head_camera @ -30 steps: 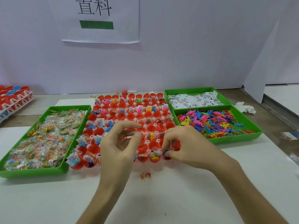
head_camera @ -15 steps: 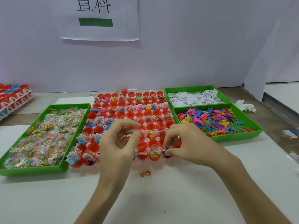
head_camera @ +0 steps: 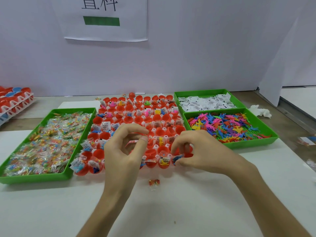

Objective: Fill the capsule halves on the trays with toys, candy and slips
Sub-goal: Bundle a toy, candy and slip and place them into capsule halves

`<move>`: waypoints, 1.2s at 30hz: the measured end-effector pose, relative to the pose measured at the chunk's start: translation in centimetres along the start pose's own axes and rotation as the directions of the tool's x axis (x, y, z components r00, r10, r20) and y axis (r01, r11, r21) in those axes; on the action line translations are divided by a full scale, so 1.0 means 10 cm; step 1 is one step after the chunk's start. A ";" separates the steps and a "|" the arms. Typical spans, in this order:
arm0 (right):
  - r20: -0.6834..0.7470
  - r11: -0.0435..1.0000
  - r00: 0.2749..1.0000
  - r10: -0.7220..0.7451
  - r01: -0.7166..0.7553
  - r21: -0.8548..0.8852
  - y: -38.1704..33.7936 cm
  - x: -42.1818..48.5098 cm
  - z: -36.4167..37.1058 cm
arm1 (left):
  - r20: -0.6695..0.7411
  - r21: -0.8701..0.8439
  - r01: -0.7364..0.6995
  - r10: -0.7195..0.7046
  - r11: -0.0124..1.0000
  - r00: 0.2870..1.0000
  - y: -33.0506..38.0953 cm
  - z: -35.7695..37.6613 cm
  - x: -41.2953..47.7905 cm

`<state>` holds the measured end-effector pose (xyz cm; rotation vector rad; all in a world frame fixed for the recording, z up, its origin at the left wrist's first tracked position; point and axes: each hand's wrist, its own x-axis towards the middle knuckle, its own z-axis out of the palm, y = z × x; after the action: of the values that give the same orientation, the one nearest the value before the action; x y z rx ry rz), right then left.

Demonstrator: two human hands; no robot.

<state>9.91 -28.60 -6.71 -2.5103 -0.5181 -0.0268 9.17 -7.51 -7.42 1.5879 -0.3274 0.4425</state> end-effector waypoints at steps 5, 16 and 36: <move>0.043 1.000 0.999 0.011 -0.010 -0.013 0.01 -0.01 -0.03 | -0.006 0.012 0.001 0.000 1.000 1.000 0.00 -0.01 0.00; 0.091 0.982 0.995 0.047 -0.029 -0.185 -0.01 -0.04 -0.03 | -0.019 0.005 0.009 -0.009 1.000 1.000 0.03 -0.01 0.00; -0.400 0.978 0.897 0.190 -0.138 0.155 0.28 0.01 -0.18 | 0.126 0.394 0.005 -0.060 0.919 0.990 0.16 -0.67 0.51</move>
<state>11.18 -31.72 -6.68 -2.3253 -0.1268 -0.4403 12.38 -0.61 -3.44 2.0210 -0.3287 0.3902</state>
